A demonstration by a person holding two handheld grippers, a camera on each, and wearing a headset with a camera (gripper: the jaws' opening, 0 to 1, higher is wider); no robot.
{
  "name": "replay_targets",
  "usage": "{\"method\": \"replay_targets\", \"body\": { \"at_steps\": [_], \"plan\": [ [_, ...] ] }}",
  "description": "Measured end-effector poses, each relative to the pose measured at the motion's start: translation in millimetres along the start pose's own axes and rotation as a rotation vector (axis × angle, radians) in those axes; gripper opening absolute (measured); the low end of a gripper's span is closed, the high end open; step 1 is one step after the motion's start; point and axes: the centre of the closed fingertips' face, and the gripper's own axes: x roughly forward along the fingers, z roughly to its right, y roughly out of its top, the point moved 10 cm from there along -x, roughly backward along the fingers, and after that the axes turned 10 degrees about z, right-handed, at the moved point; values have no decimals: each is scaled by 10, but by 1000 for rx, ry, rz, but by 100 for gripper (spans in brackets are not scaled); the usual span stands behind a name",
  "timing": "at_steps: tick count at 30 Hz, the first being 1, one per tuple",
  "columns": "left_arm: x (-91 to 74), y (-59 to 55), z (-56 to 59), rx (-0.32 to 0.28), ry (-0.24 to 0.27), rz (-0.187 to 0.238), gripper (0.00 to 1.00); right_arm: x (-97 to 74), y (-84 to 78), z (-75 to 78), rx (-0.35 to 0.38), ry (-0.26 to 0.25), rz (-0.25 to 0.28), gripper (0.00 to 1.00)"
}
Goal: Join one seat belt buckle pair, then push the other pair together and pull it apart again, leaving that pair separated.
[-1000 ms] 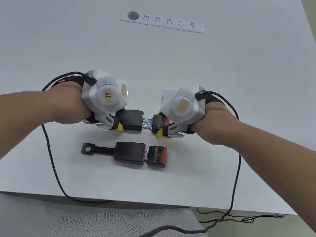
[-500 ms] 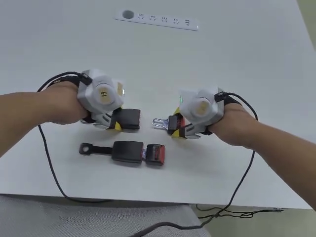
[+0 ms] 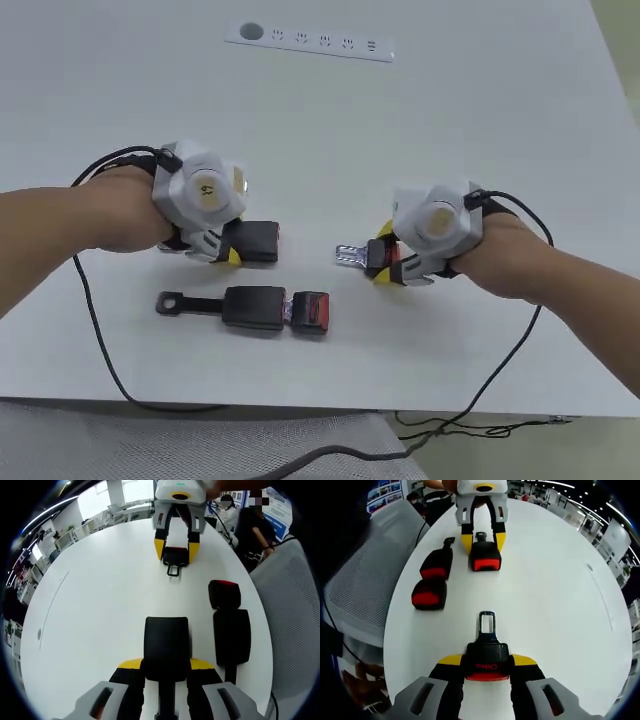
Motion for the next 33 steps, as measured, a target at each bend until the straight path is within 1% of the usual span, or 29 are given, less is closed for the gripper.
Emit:
{"method": "replay_targets", "body": {
  "at_steps": [4, 7, 11, 14, 17, 19, 21, 23, 24, 27, 28, 29, 30, 31, 33],
  "plan": [
    [-4, 10, 11, 6, -2, 0, 33, -13, -8, -3, 3, -13, -7, 33],
    [3, 3, 2, 12, -7, -1, 33, -22, -22, 12, 3, -29, -9, 35],
    [10, 10, 0, 16, -8, -9, 33, -26, -39, 20, 16, -41, -7, 37],
    [8, 52, 21, 23, -7, -24, 33, -19, -45, 23, 20, -51, -8, 40],
    [15, 48, 9, 30, -6, -33, 33, -18, -38, 11, 22, -59, -7, 41],
    [10, 51, 15, 41, -1, -29, 34, -20, -48, -2, 54, -74, 2, 41],
    [-1, 37, 14, 28, 19, -20, 35, -38, -65, -25, 86, -92, 16, 41],
    [-21, -1, 6, 14, 37, -17, 42, -69, -74, -45, 118, -109, 33, 44],
    [-39, 2, 22, 10, 44, -18, 44, -82, -75, -58, 131, -112, 43, 44],
    [-111, 10, 63, -10, 61, 5, 45, -126, -105, -90, 171, -147, 66, 47],
    [-145, 10, 71, -25, 77, 20, 46, -136, -106, -108, 211, -155, 91, 47],
    [-173, 15, 83, -33, 87, 30, 46, -159, -109, -137, 266, -166, 112, 47],
    [-219, 22, 105, -47, 103, 48, 46, -169, -117, -156, 284, -176, 120, 48],
    [-250, 20, 123, -63, 117, 59, 47, -178, -127, -174, 284, -187, 119, 51],
    [-333, -3, 176, -107, 149, 80, 49, -202, -142, -264, 299, -217, 128, 55]
  ]
}}
